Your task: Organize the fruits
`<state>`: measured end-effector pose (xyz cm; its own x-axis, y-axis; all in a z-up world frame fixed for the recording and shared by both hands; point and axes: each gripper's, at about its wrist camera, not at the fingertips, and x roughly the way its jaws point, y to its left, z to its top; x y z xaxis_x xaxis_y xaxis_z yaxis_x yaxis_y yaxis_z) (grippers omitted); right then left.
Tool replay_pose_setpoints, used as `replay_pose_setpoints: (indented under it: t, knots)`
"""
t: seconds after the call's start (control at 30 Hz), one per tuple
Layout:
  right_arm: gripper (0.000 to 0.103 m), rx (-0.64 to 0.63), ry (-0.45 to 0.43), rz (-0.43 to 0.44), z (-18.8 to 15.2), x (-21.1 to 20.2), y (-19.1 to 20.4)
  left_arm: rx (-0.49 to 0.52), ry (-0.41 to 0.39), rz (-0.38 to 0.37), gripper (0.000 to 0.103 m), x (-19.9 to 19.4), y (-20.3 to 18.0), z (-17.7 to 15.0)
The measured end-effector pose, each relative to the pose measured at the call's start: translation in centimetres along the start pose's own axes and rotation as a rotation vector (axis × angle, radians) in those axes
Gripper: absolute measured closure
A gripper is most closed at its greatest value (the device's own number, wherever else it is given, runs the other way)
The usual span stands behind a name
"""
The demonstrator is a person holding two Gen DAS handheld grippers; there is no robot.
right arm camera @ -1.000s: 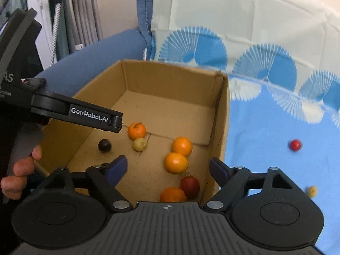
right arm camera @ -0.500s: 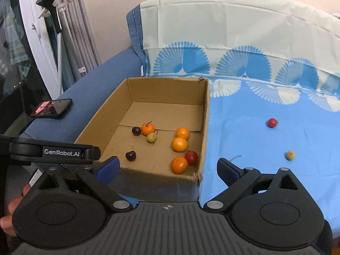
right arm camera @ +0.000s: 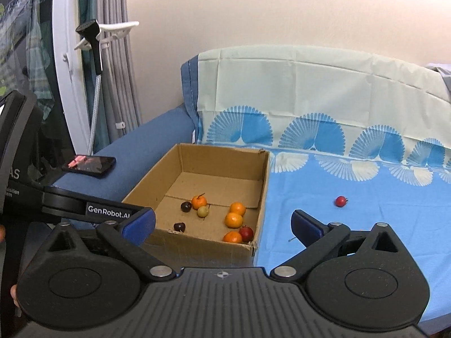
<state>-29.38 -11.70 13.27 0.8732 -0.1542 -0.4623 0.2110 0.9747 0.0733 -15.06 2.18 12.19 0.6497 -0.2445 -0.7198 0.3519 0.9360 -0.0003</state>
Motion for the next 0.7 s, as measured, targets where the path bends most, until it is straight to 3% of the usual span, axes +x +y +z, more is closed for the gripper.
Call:
replay_pose_setpoints:
  t: [0.7]
  knots:
    - [0.001,0.028,-0.022,-0.007,-0.2,-0.9,-0.5,0.047,-0.006,-0.003,0.000,-0.3,-1.2,0.3]
